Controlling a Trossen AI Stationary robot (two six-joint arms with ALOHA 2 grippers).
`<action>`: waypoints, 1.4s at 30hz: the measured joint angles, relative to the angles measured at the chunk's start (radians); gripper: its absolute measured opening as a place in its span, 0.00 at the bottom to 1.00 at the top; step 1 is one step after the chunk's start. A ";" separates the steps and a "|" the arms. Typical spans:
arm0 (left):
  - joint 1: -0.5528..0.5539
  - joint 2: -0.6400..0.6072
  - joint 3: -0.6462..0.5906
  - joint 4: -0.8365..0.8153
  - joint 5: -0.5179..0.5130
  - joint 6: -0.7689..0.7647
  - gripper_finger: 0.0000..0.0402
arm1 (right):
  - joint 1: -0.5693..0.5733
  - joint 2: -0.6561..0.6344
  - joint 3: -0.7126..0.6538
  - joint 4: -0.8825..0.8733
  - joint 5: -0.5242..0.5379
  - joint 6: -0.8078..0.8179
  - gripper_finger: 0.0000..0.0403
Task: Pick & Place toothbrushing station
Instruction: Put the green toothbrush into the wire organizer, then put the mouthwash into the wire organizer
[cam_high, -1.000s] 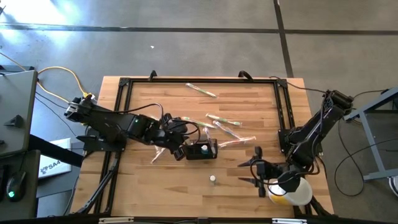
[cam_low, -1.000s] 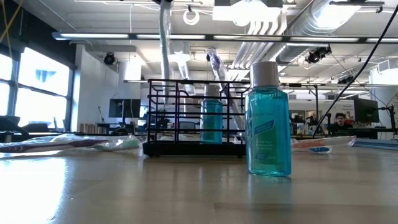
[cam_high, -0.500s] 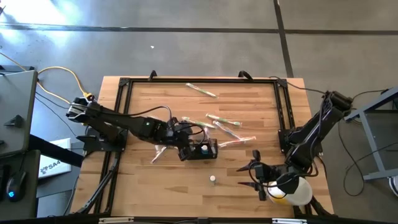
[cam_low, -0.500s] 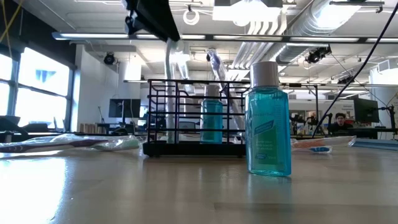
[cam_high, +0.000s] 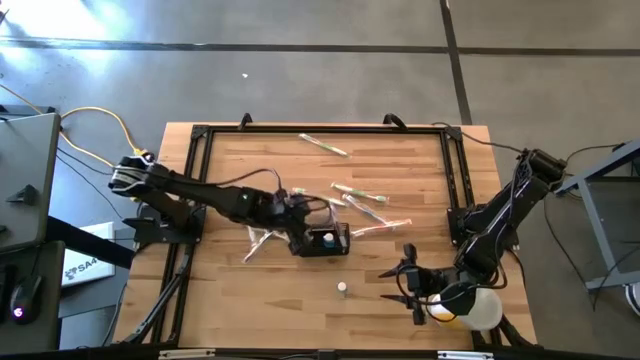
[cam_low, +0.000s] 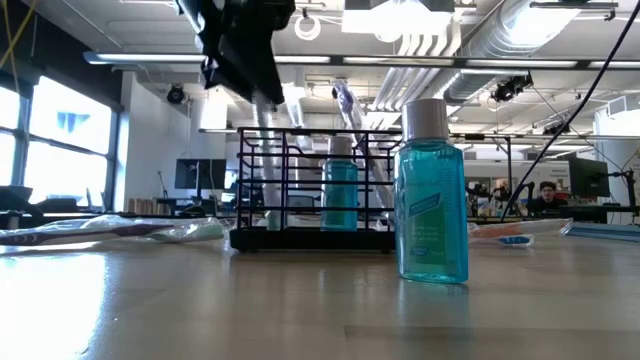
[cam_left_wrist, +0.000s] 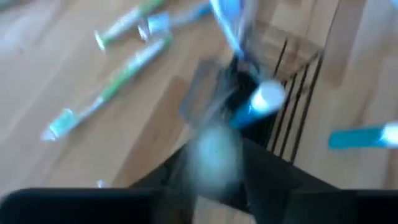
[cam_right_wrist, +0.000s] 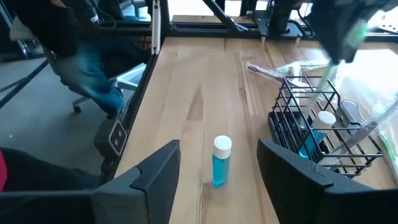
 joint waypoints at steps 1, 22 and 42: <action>-0.001 0.000 0.001 0.002 0.008 0.000 0.35 | 0.000 0.000 0.000 0.001 0.000 0.000 0.51; -0.036 -0.008 0.317 -0.162 -0.040 0.135 0.53 | 0.000 -0.001 0.000 0.004 0.114 -0.118 0.49; -0.523 -0.015 0.312 -0.551 -0.443 -0.204 0.53 | 0.024 0.233 0.446 -0.215 0.014 -0.257 0.31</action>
